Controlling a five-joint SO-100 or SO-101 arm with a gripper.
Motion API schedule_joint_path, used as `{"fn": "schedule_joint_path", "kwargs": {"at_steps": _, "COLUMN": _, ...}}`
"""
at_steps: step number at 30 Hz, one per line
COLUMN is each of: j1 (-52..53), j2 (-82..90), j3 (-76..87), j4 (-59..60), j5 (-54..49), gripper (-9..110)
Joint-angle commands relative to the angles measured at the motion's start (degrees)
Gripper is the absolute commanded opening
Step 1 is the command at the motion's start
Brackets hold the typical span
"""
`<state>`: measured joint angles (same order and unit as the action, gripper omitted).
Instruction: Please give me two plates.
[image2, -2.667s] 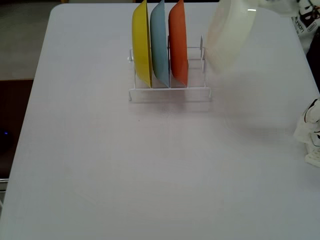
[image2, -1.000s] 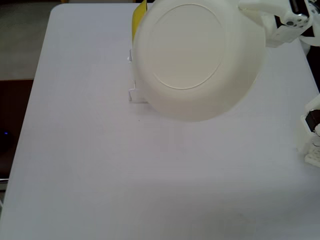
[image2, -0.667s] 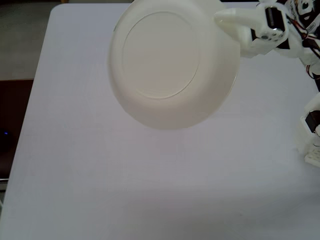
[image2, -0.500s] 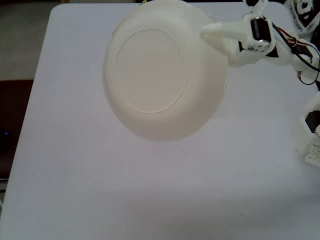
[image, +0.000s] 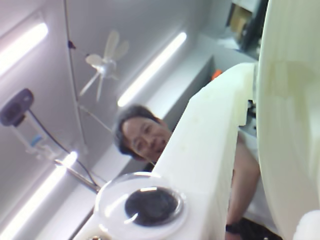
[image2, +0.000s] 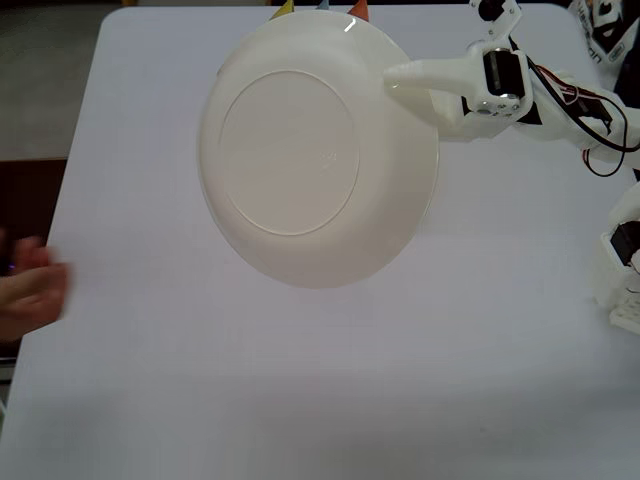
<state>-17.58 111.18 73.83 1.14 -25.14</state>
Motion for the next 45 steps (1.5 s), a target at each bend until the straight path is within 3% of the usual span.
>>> {"fn": "schedule_joint_path", "kwargs": {"at_steps": 1, "j1": -0.3, "j2": 1.1, "j3": -0.9, "j4": -2.5, "j5": -0.4, "gripper": 0}}
{"fn": "schedule_joint_path", "kwargs": {"at_steps": 15, "j1": -0.2, "j2": 2.1, "j3": 1.2, "j4": -3.1, "j5": -1.1, "gripper": 0}}
{"fn": "schedule_joint_path", "kwargs": {"at_steps": 21, "j1": 0.5, "j2": 4.0, "j3": 4.8, "j4": -2.6, "j5": -4.2, "gripper": 37}}
{"fn": "schedule_joint_path", "kwargs": {"at_steps": 31, "j1": 5.2, "j2": 10.0, "j3": 8.6, "j4": 6.5, "j5": -0.3, "gripper": 41}}
{"fn": "schedule_joint_path", "kwargs": {"at_steps": 38, "j1": 8.3, "j2": 17.7, "j3": 14.9, "j4": 12.5, "j5": 1.1, "gripper": 36}}
{"fn": "schedule_joint_path", "kwargs": {"at_steps": 42, "j1": 11.8, "j2": 21.2, "j3": 18.3, "j4": 17.6, "j5": 5.3, "gripper": 9}}
{"fn": "schedule_joint_path", "kwargs": {"at_steps": 45, "j1": 15.6, "j2": 23.2, "j3": 20.7, "j4": 22.1, "j5": 7.7, "gripper": 0}}
